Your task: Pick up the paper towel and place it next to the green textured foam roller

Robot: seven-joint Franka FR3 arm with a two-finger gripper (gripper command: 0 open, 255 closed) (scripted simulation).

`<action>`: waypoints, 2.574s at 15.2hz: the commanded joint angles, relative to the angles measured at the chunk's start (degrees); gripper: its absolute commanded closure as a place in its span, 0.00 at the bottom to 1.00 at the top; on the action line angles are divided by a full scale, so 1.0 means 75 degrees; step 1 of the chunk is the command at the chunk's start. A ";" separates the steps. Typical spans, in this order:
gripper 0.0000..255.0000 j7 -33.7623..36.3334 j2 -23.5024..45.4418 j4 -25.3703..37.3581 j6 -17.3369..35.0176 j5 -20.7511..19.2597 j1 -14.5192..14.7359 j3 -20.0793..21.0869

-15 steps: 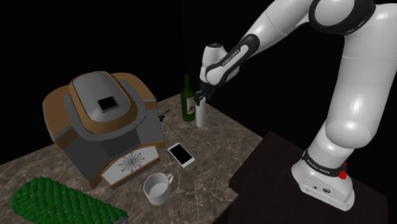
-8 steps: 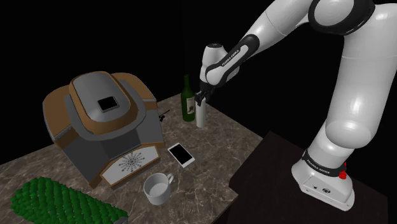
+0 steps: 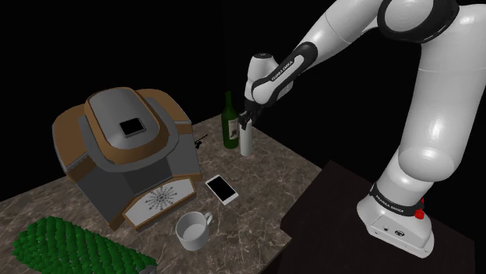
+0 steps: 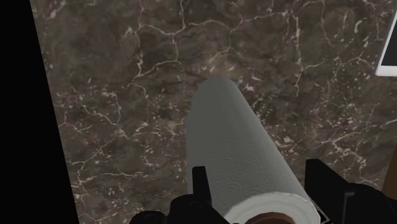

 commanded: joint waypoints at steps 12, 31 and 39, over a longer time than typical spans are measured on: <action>1.00 -0.0159 -0.0821 0.0291 -0.1111 0.0196 -0.0044 0.0069; 1.00 -0.0315 -0.1714 0.1243 -0.2950 0.0382 -0.0060 0.0094; 1.00 -0.0353 -0.1927 0.1824 -0.3742 0.0421 -0.0062 0.0094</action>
